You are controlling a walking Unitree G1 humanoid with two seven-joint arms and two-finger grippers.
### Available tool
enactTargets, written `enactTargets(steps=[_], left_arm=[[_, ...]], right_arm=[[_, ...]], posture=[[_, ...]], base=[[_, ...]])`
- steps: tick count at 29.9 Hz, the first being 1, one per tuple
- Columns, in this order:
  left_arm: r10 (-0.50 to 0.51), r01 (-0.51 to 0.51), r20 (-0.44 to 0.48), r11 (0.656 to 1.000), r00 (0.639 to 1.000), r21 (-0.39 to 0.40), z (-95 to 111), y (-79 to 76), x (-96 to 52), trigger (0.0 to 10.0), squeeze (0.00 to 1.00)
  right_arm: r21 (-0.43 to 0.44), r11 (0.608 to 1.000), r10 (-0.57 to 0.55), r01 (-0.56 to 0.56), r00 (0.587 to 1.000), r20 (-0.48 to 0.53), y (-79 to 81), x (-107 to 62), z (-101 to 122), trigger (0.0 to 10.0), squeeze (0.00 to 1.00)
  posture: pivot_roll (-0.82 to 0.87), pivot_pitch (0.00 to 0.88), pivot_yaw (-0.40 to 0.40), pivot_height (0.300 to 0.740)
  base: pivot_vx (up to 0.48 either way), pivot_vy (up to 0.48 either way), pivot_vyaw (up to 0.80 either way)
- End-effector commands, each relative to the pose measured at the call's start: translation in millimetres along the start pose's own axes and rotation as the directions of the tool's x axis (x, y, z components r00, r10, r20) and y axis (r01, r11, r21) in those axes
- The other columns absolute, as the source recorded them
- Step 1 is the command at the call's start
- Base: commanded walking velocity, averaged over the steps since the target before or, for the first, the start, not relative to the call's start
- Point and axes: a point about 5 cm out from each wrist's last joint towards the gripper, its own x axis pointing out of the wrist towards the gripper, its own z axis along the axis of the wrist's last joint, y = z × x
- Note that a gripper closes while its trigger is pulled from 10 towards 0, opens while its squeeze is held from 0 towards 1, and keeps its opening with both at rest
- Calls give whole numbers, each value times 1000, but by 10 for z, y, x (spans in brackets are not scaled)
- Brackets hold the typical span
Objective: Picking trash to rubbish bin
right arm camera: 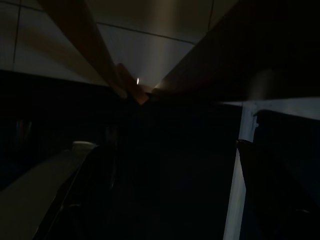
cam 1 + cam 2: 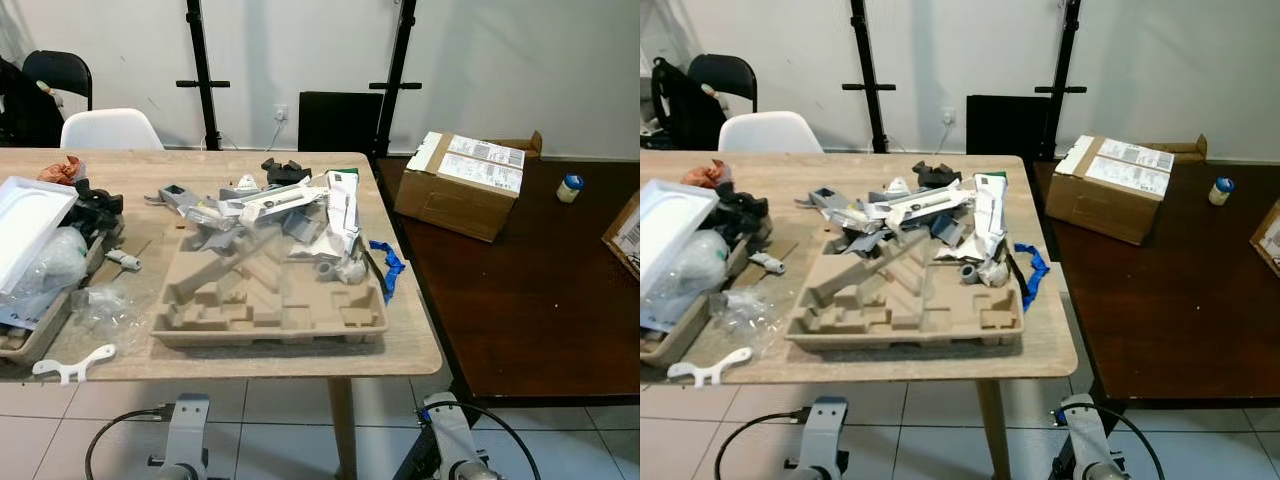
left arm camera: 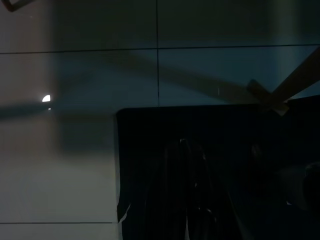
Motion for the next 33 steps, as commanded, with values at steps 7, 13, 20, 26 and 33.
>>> enactTargets(steps=[7, 13, 20, 26, 33], left_arm=[[-32, 32, 7, 998, 999, 47, 80, -91, 29, 10000, 0], [-38, 37, 21, 998, 999, 44, 134, -128, 43, 10000, 0], [-20, 20, 9, 999, 1000, 25, 29, -60, 10, 10000, 0], [-10, 10, 4, 1000, 1000, 22, -19, -13, -9, 10000, 0], [-12, 12, 18, 1000, 1000, 16, 35, -8, -1, 10000, 0]], right_arm=[[7, 1000, -9, 9, 1000, -5, -33, -2, -2, 10000, 0], [14, 1000, -8, 8, 1000, -1, -26, 0, 8, 10000, 0], [17, 1000, 13, -12, 1000, -23, 67, -8, -99, 10000, 0], [29, 999, 16, -15, 1000, -24, 93, -8, -112, 10000, 0], [27, 1000, 15, -14, 1000, -13, 117, -6, -98, 10000, 0]], posture=[[-123, 0, -13, 740], [-115, 0, -14, 740], [-100, 0, -14, 740], [-95, 9, -2, 740], [-93, 14, 2, 740]], base=[[0, 0, 0], [0, 0, 0], [0, 0, 0], [0, 0, 0], [0, 0, 0]])
